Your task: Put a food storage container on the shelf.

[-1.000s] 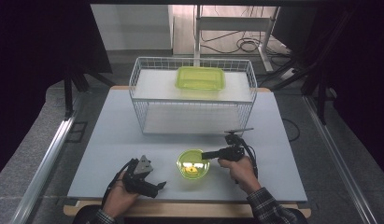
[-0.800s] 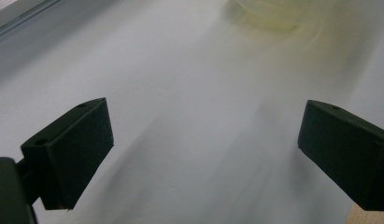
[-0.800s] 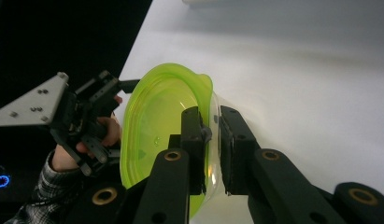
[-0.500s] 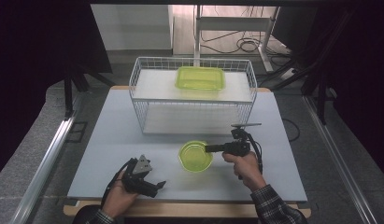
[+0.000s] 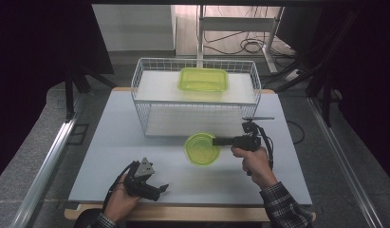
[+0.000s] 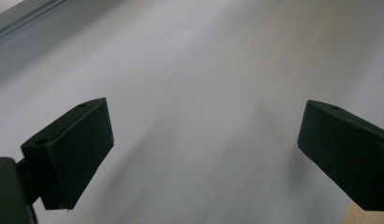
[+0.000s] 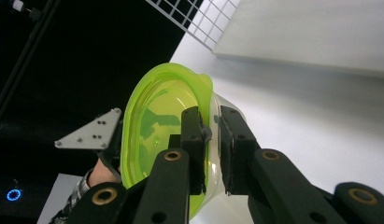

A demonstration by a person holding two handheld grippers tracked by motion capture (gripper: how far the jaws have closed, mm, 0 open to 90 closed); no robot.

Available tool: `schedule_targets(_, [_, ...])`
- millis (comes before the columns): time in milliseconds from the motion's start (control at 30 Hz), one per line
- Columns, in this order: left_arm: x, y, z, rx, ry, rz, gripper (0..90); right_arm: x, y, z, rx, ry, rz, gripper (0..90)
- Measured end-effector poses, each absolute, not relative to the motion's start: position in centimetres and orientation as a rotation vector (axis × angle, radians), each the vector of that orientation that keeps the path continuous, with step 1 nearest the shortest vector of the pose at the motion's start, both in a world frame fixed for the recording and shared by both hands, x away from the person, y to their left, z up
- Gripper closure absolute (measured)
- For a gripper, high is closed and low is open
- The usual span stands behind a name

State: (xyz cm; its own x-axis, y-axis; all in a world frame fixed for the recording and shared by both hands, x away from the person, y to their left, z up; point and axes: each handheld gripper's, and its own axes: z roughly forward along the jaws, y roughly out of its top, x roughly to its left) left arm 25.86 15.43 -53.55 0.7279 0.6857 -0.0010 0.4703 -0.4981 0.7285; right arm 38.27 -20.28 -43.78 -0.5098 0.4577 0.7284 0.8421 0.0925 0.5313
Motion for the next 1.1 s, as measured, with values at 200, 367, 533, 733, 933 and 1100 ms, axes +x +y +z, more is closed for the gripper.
schedule_targets(200, [25.8, 15.4, -53.5, 2.19, 0.867, 0.375, 3.4, 38.6, -20.5, -42.2, -1.275, -1.994, -1.422, 80.9])
schedule_targets(367, [25.9, 15.4, -53.5, 2.191, 0.868, 0.375, 3.4, 38.9, -20.7, -40.7, -1.267, -1.998, -1.466, 80.9])
schedule_targets(533, [25.9, 15.4, -53.5, 2.189, 0.868, 0.375, 3.4, 39.3, -20.7, -39.4, -1.267, -1.991, -1.483, 80.9])
schedule_targets(733, [25.9, 15.4, -53.6, 2.193, 0.867, 0.373, 3.4, 39.7, -20.6, -38.3, -1.266, -1.985, -1.504, 80.9])
schedule_targets(933, [25.9, 15.4, -53.6, 2.198, 0.869, 0.375, 3.4, 40.0, -20.6, -37.1, -1.263, -1.984, -1.527, 80.9])
schedule_targets(1100, [25.9, 15.4, -53.6, 2.198, 0.87, 0.375, 3.4, 40.3, -20.7, -35.8, -1.258, -1.979, -1.555, 80.9])
